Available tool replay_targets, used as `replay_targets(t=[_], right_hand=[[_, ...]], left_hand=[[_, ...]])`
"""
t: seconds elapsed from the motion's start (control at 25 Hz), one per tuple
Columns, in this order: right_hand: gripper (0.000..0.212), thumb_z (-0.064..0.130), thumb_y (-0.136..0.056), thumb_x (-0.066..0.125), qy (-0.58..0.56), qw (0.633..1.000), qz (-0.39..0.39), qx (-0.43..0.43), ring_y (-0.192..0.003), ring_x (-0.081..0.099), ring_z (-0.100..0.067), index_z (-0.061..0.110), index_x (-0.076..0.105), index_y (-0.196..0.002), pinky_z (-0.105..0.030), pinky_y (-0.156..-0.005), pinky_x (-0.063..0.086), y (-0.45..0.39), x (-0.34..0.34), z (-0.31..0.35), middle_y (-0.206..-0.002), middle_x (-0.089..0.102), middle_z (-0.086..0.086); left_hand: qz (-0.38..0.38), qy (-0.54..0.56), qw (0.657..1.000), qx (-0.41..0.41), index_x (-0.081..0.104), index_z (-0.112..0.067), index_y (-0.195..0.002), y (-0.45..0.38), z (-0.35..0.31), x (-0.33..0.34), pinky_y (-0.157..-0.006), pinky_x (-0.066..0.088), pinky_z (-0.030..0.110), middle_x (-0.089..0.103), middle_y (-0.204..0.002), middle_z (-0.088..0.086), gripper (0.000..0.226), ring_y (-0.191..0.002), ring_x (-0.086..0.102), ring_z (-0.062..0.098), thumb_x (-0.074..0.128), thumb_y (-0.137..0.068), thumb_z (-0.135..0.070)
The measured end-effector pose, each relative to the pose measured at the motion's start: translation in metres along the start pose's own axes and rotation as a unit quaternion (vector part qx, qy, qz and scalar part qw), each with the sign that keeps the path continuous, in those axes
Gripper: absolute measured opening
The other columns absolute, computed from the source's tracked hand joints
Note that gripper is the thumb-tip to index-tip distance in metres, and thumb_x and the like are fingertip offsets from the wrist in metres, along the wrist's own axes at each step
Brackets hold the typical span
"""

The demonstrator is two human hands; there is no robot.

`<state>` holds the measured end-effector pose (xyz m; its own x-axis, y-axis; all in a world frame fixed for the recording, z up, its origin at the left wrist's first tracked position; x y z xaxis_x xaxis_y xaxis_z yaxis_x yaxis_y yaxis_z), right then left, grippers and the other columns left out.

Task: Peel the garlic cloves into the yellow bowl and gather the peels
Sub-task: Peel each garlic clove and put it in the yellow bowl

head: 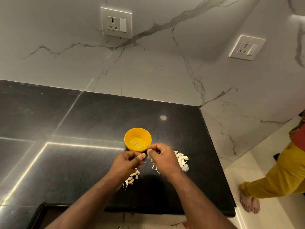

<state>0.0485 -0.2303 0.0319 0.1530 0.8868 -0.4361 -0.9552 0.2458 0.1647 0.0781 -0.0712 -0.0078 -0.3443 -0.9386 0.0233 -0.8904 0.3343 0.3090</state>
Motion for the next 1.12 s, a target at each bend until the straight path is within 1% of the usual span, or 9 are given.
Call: replay_targets(t=[0.08, 0.2, 0.32, 0.48, 0.6, 0.68, 0.76, 0.96, 1.12], right_hand=[[0.016, 0.025, -0.091, 0.069, -0.033, 0.999, 0.022, 0.007, -0.087, 0.067, -0.01, 0.026, 0.074, -0.106, -0.034, -0.08, 0.057, 0.001, 0.004, -0.002, -0.094, 0.073, 0.005], [0.02, 0.008, -0.091, 0.07, -0.12, 0.991, 0.041, 0.032, -0.074, 0.064, -0.013, 0.017, 0.073, -0.108, -0.026, -0.067, 0.054, 0.002, 0.004, 0.001, -0.089, 0.074, -0.004], [0.019, -0.005, -0.09, 0.066, -0.19, 0.978, 0.049, 0.078, -0.065, 0.059, -0.012, 0.007, 0.07, -0.104, -0.024, -0.061, 0.051, 0.004, 0.006, 0.003, -0.081, 0.07, -0.005], [0.019, -0.009, -0.091, 0.062, -0.276, 0.949, 0.044, 0.147, -0.067, 0.062, -0.014, 0.004, 0.068, -0.103, -0.025, -0.06, 0.053, 0.004, 0.009, 0.004, -0.085, 0.069, -0.01], [0.021, -0.01, -0.092, 0.06, -0.32, 0.93, 0.046, 0.177, -0.066, 0.064, -0.014, 0.003, 0.066, -0.106, -0.024, -0.06, 0.054, 0.006, 0.009, 0.005, -0.082, 0.069, -0.01], [0.022, -0.009, -0.093, 0.059, -0.329, 0.926, 0.054, 0.179, -0.065, 0.065, -0.014, 0.003, 0.065, -0.11, -0.025, -0.059, 0.055, 0.007, 0.007, 0.004, -0.082, 0.071, -0.011], [0.022, -0.005, -0.093, 0.061, -0.309, 0.934, 0.06, 0.167, -0.068, 0.066, -0.015, 0.004, 0.065, -0.112, -0.027, -0.062, 0.056, 0.007, 0.005, 0.004, -0.086, 0.073, -0.012], [0.023, -0.003, -0.089, 0.068, -0.269, 0.948, 0.065, 0.156, -0.073, 0.068, -0.015, 0.006, 0.065, -0.11, -0.027, -0.064, 0.057, 0.007, 0.005, 0.005, -0.091, 0.072, -0.014], [0.023, -0.005, -0.091, 0.065, -0.289, 0.942, 0.078, 0.149, -0.075, 0.068, -0.018, 0.005, 0.064, -0.111, -0.027, -0.066, 0.058, 0.011, 0.008, 0.007, -0.092, 0.072, -0.016]], left_hand=[[0.007, -0.012, 1.0, 0.005, 0.075, -0.016, -0.084, 0.0, 0.001, -0.002, -0.061, 0.046, 0.027, 0.07, -0.072, 0.001, 0.015, -0.066, 0.06, 0.01, 0.069, -0.094, -0.025], [0.009, -0.024, 1.0, 0.01, 0.074, -0.015, -0.079, -0.001, -0.001, -0.004, -0.06, 0.045, 0.027, 0.068, -0.068, 0.002, 0.017, -0.064, 0.058, 0.012, 0.071, -0.092, -0.025], [0.005, -0.044, 0.999, 0.026, 0.074, -0.017, -0.078, -0.002, -0.001, -0.005, -0.06, 0.045, 0.027, 0.068, -0.066, 0.001, 0.015, -0.064, 0.057, 0.011, 0.071, -0.092, -0.02], [-0.007, -0.061, 0.996, 0.058, 0.074, -0.017, -0.08, -0.003, -0.004, -0.004, -0.064, 0.044, 0.029, 0.068, -0.066, -0.001, 0.014, -0.064, 0.056, 0.009, 0.07, -0.092, -0.012], [-0.01, -0.068, 0.995, 0.072, 0.073, -0.016, -0.082, -0.001, -0.006, -0.003, -0.065, 0.045, 0.027, 0.067, -0.065, -0.004, 0.012, -0.062, 0.056, 0.004, 0.069, -0.093, -0.011], [-0.009, -0.068, 0.995, 0.071, 0.073, -0.015, -0.083, 0.0, -0.005, -0.004, -0.064, 0.046, 0.025, 0.068, -0.065, -0.004, 0.011, -0.065, 0.058, 0.006, 0.069, -0.093, -0.013], [-0.012, -0.069, 0.995, 0.066, 0.073, -0.017, -0.083, 0.0, -0.004, -0.005, -0.063, 0.046, 0.026, 0.069, -0.066, -0.005, 0.011, -0.066, 0.059, 0.008, 0.07, -0.092, -0.015], [-0.011, -0.075, 0.995, 0.058, 0.074, -0.019, -0.082, 0.002, -0.005, -0.004, -0.064, 0.048, 0.023, 0.072, -0.071, -0.004, 0.011, -0.068, 0.062, 0.004, 0.071, -0.092, -0.015], [-0.01, -0.019, 0.999, 0.037, 0.074, -0.015, -0.09, 0.005, -0.002, -0.004, -0.064, 0.049, 0.026, 0.075, -0.08, 0.004, 0.009, -0.075, 0.064, 0.013, 0.066, -0.096, -0.013]])
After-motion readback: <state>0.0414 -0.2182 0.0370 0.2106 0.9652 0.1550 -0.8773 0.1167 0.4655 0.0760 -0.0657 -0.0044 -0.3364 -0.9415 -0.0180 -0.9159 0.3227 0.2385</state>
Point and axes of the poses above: each hand's wrist, its own y-axis away from the middle knuckle, its own x-axis out of the palm, z = x × y, the point moved 3 cm from there along -y, towards the middle knuckle
